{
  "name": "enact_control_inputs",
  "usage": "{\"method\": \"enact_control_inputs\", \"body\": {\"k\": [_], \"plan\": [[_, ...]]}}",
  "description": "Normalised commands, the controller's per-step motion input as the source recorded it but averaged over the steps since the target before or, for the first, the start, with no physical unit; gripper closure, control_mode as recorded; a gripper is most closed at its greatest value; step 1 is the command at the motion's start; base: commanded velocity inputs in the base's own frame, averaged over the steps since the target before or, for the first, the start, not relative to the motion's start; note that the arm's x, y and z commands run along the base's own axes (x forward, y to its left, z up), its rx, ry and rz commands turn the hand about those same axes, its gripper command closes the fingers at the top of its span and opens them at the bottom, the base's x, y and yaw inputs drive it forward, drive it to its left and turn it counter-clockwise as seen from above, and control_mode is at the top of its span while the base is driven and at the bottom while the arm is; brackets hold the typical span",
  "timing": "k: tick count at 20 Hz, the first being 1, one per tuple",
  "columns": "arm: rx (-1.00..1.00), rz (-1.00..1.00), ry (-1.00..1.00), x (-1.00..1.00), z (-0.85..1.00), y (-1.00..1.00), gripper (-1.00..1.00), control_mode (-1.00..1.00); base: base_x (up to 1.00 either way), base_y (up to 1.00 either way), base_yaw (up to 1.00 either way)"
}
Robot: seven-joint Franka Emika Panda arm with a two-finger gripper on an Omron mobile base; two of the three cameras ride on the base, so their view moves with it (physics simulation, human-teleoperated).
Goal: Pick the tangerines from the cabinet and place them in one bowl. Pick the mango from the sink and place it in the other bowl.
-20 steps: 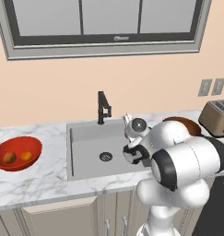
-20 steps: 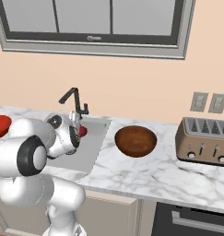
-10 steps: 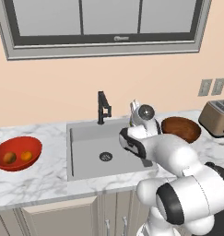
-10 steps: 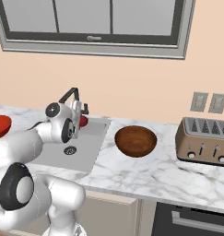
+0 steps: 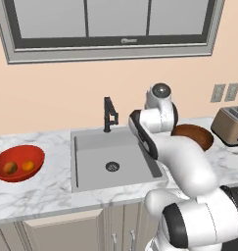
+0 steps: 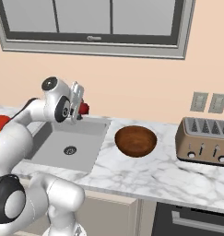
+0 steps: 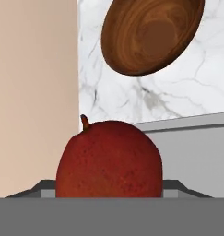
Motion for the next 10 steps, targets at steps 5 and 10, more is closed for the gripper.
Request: {"method": "enact_control_inputs", "body": {"k": [5, 10], "plan": [[0.01, -0.06, 0.03, -0.26, 0.3, -0.32, 1.0, -1.0, 0.0, 0.0, 0.0], [0.0, -0.02, 0.0, -0.14, 0.0, -0.48, 1.0, -1.0, 0.0, 0.0, 0.0]]}}
